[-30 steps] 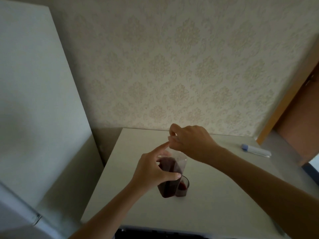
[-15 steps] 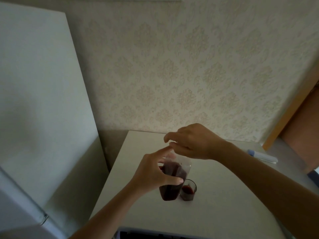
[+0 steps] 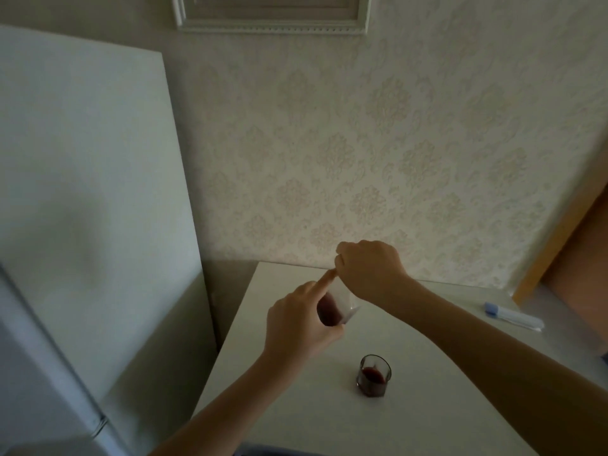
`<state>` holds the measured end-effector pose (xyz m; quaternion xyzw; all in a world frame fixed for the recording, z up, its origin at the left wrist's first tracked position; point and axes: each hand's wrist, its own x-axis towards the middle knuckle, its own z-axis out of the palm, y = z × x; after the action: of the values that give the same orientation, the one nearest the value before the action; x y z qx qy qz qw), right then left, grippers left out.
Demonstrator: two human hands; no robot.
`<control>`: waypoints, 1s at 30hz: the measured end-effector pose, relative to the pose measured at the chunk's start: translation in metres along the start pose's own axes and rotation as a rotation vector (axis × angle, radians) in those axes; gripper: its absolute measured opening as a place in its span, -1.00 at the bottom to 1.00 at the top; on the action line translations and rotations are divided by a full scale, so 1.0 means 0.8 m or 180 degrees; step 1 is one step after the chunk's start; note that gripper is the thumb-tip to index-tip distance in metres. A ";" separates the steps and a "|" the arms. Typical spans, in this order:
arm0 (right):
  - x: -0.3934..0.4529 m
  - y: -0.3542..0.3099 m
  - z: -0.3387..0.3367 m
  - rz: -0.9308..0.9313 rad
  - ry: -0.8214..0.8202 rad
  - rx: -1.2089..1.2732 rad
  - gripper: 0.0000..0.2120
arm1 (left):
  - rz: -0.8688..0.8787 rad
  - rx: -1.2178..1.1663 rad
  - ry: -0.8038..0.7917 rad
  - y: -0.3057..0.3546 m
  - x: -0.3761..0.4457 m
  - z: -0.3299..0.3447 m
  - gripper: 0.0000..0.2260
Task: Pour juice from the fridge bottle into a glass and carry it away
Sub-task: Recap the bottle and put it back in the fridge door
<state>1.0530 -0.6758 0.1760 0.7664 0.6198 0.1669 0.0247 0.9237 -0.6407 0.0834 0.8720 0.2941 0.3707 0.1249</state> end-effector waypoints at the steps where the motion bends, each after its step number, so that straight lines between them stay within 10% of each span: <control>1: 0.001 -0.001 -0.002 0.0015 0.0023 0.0110 -0.78 | -0.0010 0.0042 -0.0001 0.000 -0.002 -0.005 -0.25; 7: -0.019 -0.012 -0.027 -0.0259 0.0094 0.1555 -0.44 | -0.0109 0.0191 0.0086 0.002 -0.026 -0.050 -0.30; 14: -0.065 -0.026 -0.037 -0.1271 0.0910 0.1899 -0.51 | -0.1224 -0.0135 0.0570 0.014 -0.108 -0.123 -0.25; 30: -0.138 -0.280 -0.091 -0.3060 0.0051 0.2340 -0.41 | -0.2404 0.0954 0.1383 0.030 -0.371 -0.383 -0.21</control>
<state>0.8015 -0.7421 0.1653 0.3576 0.9139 -0.0823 -0.1737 0.5492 -0.8393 0.1363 0.6142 0.6611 0.4268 0.0592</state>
